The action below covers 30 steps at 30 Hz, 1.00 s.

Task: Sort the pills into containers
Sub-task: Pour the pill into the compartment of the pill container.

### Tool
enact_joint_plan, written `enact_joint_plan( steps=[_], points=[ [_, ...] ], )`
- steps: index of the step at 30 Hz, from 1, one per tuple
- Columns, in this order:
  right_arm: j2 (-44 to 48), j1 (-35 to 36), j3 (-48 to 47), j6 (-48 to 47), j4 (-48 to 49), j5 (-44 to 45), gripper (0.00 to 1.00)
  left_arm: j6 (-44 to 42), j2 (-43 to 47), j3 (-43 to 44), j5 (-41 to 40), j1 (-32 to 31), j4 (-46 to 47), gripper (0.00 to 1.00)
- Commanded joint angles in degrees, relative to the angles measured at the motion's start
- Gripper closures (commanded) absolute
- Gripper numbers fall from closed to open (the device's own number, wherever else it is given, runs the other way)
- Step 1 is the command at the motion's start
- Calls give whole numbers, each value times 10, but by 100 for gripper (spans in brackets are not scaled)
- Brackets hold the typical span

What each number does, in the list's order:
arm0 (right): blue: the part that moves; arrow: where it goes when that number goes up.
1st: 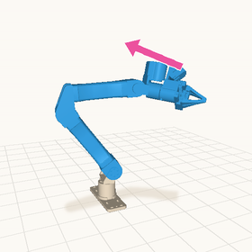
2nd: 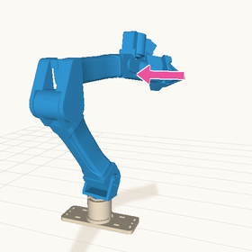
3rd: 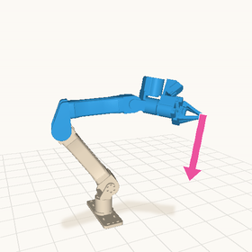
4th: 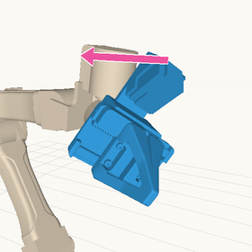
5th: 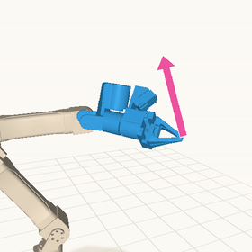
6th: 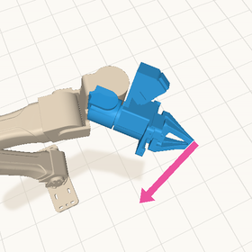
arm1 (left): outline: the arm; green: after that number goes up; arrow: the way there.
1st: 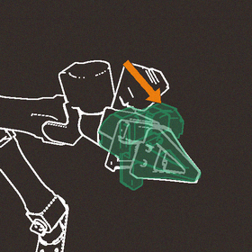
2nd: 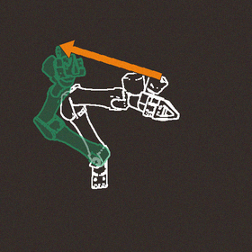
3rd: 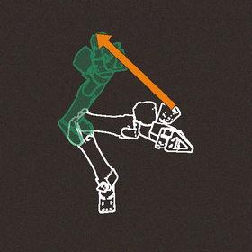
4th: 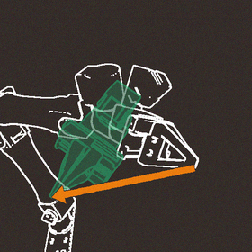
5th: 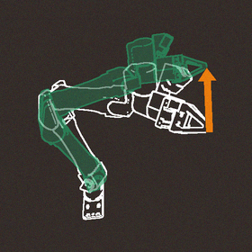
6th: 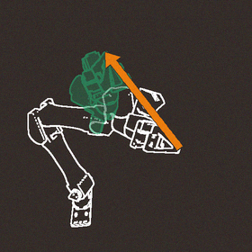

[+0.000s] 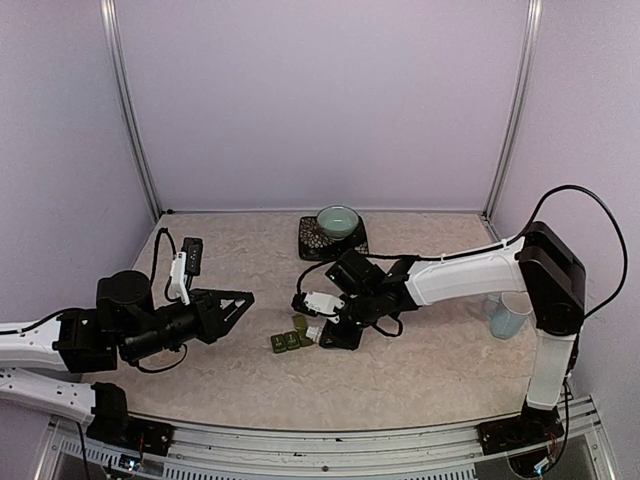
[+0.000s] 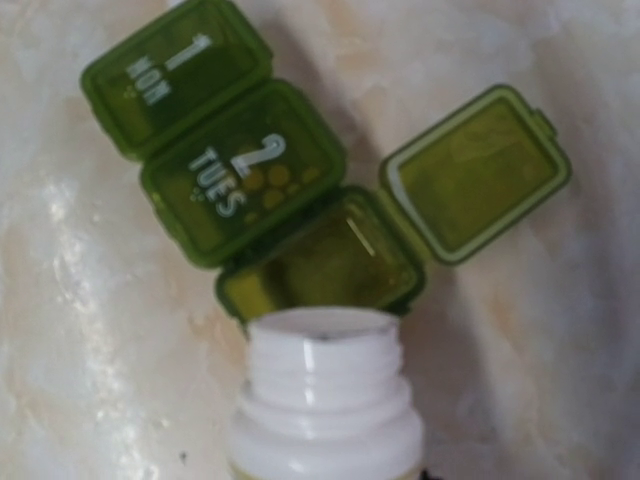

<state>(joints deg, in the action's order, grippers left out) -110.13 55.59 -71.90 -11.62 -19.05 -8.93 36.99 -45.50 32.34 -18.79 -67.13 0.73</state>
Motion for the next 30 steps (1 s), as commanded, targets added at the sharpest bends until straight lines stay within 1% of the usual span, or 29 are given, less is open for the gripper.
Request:
enact_joint_plan(
  steps=[1, 11, 30],
  points=[
    [-14, 0, -28, -8, -29, 11, 74, 1, 6, -9, -2, 3, 13, 73],
    [-26, 6, -56, -7, -61, 21, 74, 4, 10, -13, -2, 4, 16, 73],
    [-52, 30, -108, -14, -116, 66, 74, 6, 17, -21, -2, 3, 17, 73]
  ],
)
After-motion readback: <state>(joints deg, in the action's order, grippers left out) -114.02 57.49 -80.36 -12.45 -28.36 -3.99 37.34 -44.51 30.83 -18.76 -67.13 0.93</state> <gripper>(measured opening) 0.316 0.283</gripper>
